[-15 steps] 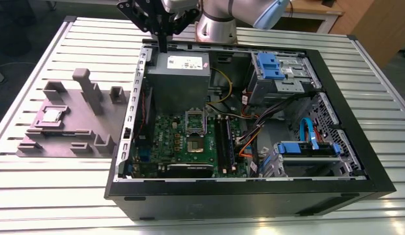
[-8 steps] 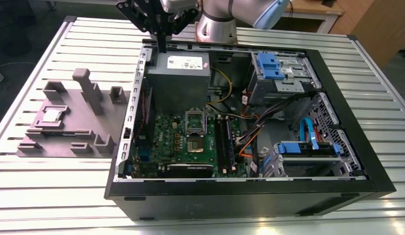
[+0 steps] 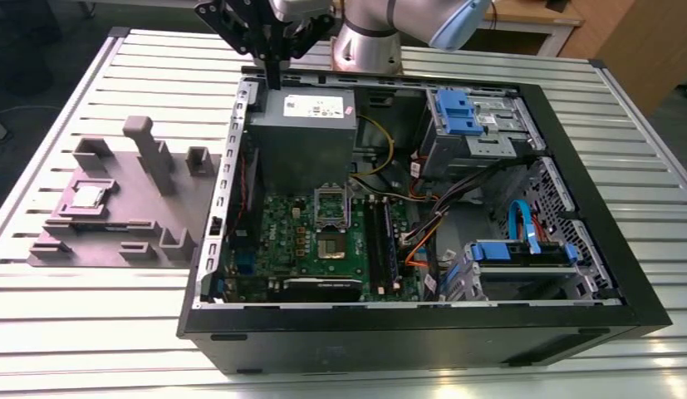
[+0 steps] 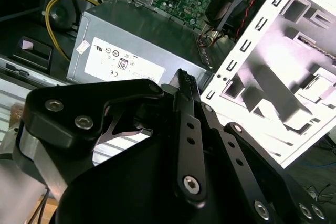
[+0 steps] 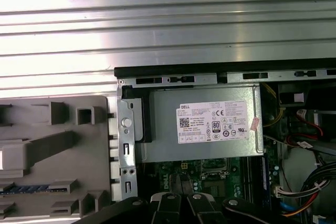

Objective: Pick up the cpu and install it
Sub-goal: 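Reach for the cpu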

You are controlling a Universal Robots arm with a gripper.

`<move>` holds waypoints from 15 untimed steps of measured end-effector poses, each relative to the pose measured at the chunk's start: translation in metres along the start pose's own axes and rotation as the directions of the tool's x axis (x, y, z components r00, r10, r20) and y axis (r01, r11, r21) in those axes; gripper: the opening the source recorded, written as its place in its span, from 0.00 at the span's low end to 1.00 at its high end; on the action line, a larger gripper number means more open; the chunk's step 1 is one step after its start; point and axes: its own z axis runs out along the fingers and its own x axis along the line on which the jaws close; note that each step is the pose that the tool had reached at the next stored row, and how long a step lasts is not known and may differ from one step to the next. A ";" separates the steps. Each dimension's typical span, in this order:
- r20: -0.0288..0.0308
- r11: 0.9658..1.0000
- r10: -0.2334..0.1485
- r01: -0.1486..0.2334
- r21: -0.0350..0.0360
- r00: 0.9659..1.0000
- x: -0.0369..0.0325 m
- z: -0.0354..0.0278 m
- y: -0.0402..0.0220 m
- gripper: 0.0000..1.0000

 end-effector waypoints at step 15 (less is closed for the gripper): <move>0.000 1.000 0.000 0.000 0.000 1.000 0.0075 -0.0002 -0.0006 0.11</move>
